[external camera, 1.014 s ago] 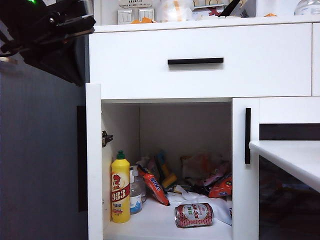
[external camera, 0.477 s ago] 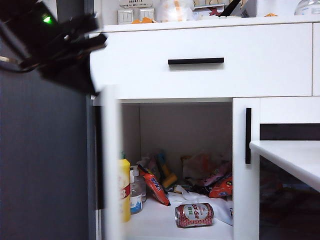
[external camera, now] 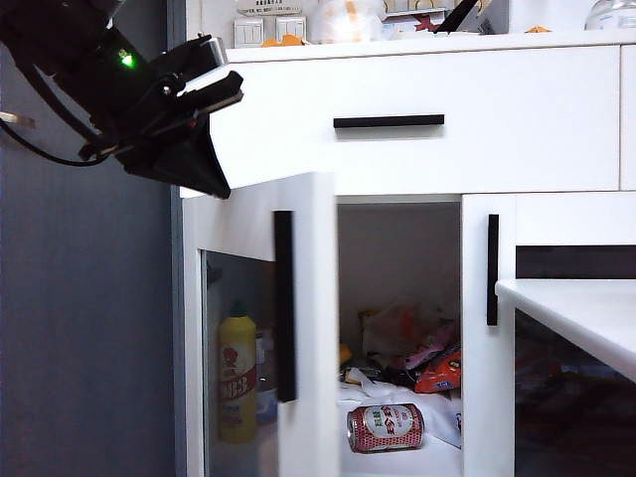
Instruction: Open the left door of the white cabinet, pick up a can of beverage from the table on the right, place it inside the cabinet, and finally close the cabinet door.
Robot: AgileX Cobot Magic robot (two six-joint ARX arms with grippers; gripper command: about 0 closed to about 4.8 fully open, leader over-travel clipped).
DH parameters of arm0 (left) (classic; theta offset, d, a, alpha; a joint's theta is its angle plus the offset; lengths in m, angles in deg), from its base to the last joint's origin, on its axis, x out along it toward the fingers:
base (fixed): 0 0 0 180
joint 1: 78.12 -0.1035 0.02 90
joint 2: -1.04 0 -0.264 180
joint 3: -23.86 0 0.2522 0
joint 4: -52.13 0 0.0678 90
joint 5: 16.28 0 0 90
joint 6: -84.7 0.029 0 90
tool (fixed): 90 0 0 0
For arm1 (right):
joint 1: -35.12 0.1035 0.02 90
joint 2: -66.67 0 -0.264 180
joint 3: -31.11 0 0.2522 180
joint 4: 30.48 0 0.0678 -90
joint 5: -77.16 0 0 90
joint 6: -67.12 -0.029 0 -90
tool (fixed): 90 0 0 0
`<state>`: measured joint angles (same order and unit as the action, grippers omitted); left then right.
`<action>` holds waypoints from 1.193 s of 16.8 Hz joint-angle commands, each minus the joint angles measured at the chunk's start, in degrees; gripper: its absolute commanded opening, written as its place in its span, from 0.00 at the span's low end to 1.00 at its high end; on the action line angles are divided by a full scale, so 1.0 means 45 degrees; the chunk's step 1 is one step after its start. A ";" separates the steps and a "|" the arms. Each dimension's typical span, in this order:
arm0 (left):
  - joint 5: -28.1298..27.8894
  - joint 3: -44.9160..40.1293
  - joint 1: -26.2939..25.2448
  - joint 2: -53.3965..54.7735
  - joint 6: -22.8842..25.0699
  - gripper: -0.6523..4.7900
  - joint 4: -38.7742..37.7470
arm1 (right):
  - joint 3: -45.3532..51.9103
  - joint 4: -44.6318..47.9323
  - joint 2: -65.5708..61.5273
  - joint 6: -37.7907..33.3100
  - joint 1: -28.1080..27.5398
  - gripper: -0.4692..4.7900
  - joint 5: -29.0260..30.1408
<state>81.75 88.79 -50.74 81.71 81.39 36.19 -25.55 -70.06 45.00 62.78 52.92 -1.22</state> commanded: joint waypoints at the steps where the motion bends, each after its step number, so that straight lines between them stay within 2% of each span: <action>1: 0.0403 0.0015 0.0019 0.0248 -0.0117 0.11 0.2055 | -0.0068 0.0238 0.0029 0.0063 0.0000 0.46 -0.0044; 4: 0.0806 0.0073 0.0024 0.1005 -0.1214 0.11 0.2696 | -0.0068 0.0238 0.0044 0.0063 0.0000 0.46 -0.0044; 8: 0.0976 0.0073 0.0024 0.1685 -0.1418 0.11 0.3390 | -0.0068 0.0238 0.0044 0.0063 0.0000 0.46 -0.0141; 11: 0.1413 0.0078 0.0039 0.2463 -0.1676 0.11 0.5391 | -0.0068 0.0233 0.0044 0.0068 0.0000 0.46 -0.0364; 15: 0.1413 0.0165 0.0044 0.3308 -0.2069 0.11 0.5994 | -0.0068 0.0209 0.0039 0.0316 0.0000 0.46 -0.0549; 17: 0.1409 0.0831 0.0204 0.4017 -0.2064 0.11 0.6353 | -0.0068 0.0136 0.0039 0.0311 0.0000 0.46 -0.0665; 20: 0.1613 0.3419 0.0384 0.5926 -0.2084 0.11 0.6018 | -0.0068 0.0073 0.0039 0.0316 0.0000 0.46 -0.0665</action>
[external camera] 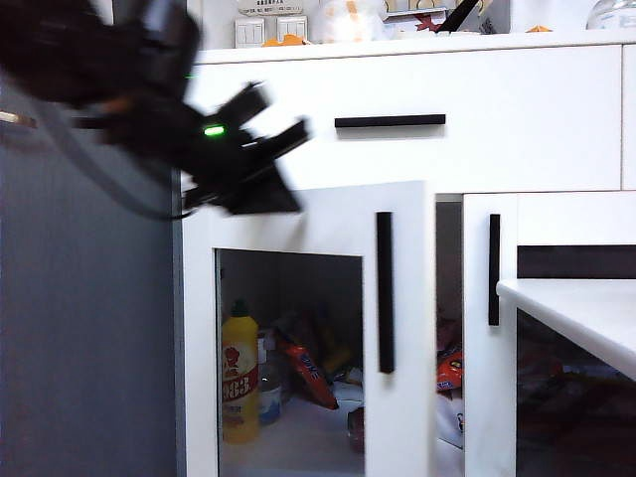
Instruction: Open the left door of the white cabinet, pick up a can of beverage from the table on the right, place it inside the cabinet, and finally close the cabinet door.
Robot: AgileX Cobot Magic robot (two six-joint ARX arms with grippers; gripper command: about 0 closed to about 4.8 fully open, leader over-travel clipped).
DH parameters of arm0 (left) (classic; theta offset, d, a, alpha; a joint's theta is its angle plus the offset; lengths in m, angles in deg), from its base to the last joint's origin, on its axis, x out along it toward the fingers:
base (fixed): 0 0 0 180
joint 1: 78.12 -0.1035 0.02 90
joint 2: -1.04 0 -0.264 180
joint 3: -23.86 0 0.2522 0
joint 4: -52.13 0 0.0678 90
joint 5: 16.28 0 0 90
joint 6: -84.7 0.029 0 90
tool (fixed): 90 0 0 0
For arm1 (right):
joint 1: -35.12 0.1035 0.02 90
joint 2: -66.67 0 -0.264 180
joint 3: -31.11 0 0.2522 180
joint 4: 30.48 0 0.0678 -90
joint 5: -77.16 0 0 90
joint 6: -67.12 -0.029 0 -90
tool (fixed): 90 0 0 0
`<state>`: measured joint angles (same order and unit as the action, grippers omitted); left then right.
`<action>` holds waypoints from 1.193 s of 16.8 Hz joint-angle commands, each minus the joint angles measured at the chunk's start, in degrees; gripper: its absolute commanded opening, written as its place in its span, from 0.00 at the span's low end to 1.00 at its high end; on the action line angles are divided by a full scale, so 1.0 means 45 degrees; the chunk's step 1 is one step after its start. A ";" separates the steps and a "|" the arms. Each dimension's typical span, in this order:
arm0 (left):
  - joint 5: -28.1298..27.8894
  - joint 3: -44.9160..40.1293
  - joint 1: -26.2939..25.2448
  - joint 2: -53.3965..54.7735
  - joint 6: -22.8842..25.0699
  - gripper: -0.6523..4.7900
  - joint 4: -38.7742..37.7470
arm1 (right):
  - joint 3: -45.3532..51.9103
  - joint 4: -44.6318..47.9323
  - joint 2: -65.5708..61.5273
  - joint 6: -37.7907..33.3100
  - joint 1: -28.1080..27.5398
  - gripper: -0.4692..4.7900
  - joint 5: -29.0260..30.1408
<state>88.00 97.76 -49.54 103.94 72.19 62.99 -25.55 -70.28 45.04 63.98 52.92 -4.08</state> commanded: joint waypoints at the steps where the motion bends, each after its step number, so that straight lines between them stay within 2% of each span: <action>1: 0.0223 0.2035 0.0185 0.1418 -0.0058 0.11 -0.0039 | -0.0068 0.0121 0.0053 0.0044 0.0000 0.46 -0.0024; 6: -0.0029 0.3993 0.0335 0.2982 -0.0131 0.11 -0.0126 | -0.0068 0.0024 0.0092 0.0102 0.0000 0.46 -0.0029; 10: -0.0563 0.4736 0.0389 0.3939 -0.0078 0.11 -0.0015 | -0.0068 -0.0340 0.0102 0.0141 -0.0005 0.46 -0.0306; 20: -0.0699 0.8024 0.0393 0.6343 0.0010 0.11 0.0199 | -0.0068 -0.0636 0.0117 0.0141 0.0000 0.46 -0.0306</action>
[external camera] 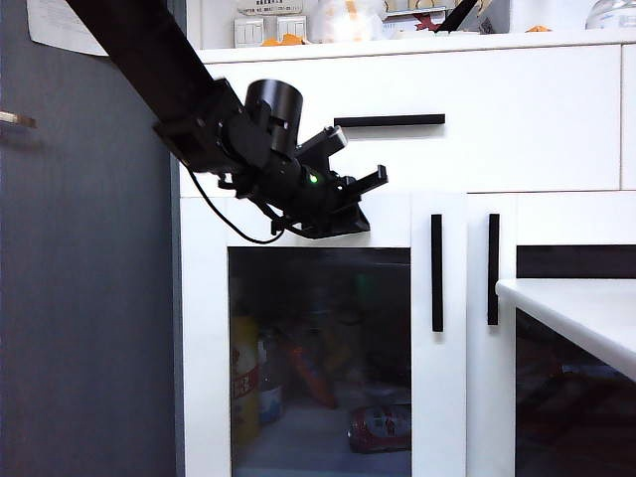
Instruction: Open the left door of the white cabinet, pick up a can of beverage from the table on the right, place it inside the cabinet, and finally close the cabinet door.
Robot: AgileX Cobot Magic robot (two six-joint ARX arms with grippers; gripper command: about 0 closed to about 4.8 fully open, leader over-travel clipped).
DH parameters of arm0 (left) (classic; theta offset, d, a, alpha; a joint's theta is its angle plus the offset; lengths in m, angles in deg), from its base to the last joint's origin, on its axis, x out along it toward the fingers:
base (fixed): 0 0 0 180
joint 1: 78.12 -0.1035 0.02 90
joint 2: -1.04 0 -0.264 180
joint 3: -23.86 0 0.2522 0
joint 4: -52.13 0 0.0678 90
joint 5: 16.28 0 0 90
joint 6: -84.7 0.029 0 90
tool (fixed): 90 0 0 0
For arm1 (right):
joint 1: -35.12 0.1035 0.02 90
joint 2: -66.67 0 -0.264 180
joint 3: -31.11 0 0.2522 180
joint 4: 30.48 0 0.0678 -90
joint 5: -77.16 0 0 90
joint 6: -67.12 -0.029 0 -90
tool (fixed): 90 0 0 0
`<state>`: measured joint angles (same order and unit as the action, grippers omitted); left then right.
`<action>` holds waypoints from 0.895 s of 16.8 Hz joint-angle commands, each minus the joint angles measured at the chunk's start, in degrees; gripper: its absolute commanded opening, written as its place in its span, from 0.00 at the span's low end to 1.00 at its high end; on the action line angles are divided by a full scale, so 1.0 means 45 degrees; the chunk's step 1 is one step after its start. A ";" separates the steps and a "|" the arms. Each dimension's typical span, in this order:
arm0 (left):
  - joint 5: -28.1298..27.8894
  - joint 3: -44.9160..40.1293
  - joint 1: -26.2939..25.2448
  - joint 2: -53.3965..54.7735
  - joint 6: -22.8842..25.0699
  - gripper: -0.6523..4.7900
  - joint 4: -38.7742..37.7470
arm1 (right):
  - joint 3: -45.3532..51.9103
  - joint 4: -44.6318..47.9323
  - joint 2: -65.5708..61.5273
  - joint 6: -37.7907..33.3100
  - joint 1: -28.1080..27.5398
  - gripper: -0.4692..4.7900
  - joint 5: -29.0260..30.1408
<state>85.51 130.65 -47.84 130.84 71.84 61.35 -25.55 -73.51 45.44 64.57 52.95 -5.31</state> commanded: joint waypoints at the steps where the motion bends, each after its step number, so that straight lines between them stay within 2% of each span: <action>1: -0.0151 0.1171 0.0015 0.0646 0.0092 0.11 0.0607 | -0.0068 0.0078 0.0068 0.0005 -0.0005 0.47 -0.0034; 5: -0.0811 0.1647 0.0019 0.1039 0.0199 0.11 0.0971 | -0.0068 0.0073 0.0189 0.0005 -0.0005 0.46 -0.0039; 6: -0.0884 0.1749 0.0019 0.1161 0.0724 0.11 0.1010 | -0.0068 0.0078 0.0189 0.0005 -0.0005 0.46 -0.0034; 8: -0.0913 0.1773 0.0019 0.1224 0.1098 0.11 0.1005 | -0.0068 0.0073 0.0189 0.0005 -0.0005 0.47 -0.0034; 15: -0.1515 0.1860 0.0005 0.1511 0.1768 0.11 0.1112 | -0.0068 0.0083 0.0461 0.0000 -0.0010 0.46 -0.0034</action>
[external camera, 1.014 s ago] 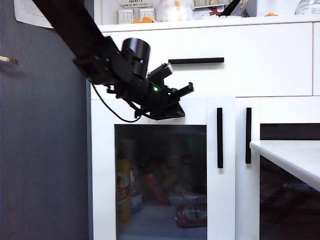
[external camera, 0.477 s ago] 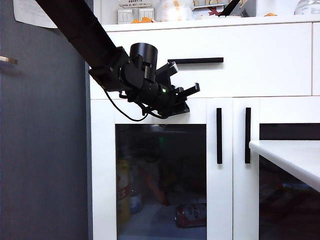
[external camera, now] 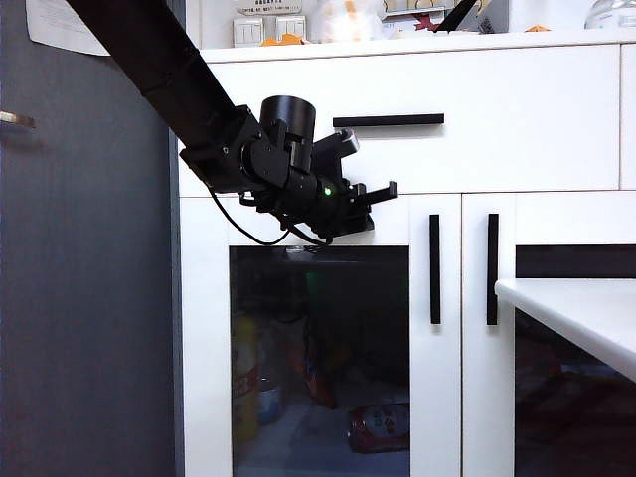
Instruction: Open the left door of the white cabinet, pick up a can of beverage from the table on the right, place it inside the cabinet, and finally close the cabinet door.
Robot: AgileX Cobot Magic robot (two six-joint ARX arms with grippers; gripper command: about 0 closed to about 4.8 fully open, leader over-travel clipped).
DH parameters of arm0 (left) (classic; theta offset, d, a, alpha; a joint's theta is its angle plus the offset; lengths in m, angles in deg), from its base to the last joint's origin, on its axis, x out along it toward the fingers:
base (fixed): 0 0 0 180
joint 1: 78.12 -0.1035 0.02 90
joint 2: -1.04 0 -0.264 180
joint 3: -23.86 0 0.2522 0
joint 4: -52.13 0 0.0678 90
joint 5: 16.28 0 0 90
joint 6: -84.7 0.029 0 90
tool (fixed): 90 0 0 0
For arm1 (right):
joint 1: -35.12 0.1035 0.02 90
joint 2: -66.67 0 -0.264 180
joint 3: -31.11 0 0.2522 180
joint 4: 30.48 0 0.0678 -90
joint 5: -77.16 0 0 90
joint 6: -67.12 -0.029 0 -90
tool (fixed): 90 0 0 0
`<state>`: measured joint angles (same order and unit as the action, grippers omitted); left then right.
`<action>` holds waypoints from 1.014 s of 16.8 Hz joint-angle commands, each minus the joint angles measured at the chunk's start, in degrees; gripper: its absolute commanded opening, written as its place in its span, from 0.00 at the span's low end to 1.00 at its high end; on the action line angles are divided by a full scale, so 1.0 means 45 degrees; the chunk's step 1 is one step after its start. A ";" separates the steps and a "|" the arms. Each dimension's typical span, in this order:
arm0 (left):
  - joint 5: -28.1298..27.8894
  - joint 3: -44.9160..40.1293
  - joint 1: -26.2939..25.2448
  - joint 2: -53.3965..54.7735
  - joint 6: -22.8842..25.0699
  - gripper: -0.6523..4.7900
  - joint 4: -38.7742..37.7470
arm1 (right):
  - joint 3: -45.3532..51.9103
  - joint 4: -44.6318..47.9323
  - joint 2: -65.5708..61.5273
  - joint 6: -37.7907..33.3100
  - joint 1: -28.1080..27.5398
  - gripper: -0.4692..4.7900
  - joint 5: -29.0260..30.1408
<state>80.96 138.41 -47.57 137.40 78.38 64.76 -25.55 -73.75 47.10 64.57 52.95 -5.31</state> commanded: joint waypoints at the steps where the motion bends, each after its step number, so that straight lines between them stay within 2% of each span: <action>1: -0.0457 0.0131 -0.0053 0.0049 0.0306 0.11 0.0345 | -0.0068 0.0136 0.0155 0.0000 0.0000 0.46 -0.0034; 3: 0.0019 0.0131 -0.0053 -0.0267 0.0000 0.11 -0.0112 | -0.0068 0.0136 0.0199 0.0005 -0.0005 0.46 -0.0185; 5: 0.0690 0.0131 -0.0034 -0.1175 -0.0772 0.11 -0.1214 | -0.0068 0.0146 0.0306 0.0019 -0.0005 0.47 -0.0350; 7: 0.2050 0.0121 -0.0029 -0.3167 -0.0831 0.11 -0.4940 | -0.0073 0.0262 0.0719 0.0520 -0.0005 0.46 -0.1137; 9: 0.2671 0.0121 -0.0029 -0.4677 -0.0121 0.11 -0.6887 | -0.0073 0.0287 0.1180 0.0544 -0.0005 0.46 -0.1763; 10: 0.3041 0.0121 -0.0029 -0.5722 0.0228 0.11 -0.7363 | -0.0078 0.0287 0.1506 0.0544 -0.0005 0.46 -0.2074; 12: 0.3458 0.0121 -0.0024 -0.7733 0.0165 0.11 -0.7655 | -0.0408 -0.0117 0.2113 0.0554 -0.0005 0.47 -0.2074; 14: 0.3453 0.0121 -0.0029 -0.9258 0.0461 0.11 -0.8704 | -0.1258 -0.0908 0.2263 0.0583 -0.0005 0.47 -0.2152; 17: 0.2880 0.0121 -0.0053 -1.2580 0.2603 0.11 -1.3469 | -0.2769 -0.1719 0.2268 0.0578 0.0000 0.47 -0.2259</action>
<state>95.52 139.02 -47.86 83.48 85.61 12.57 -36.50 -80.77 57.41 67.00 52.97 -15.23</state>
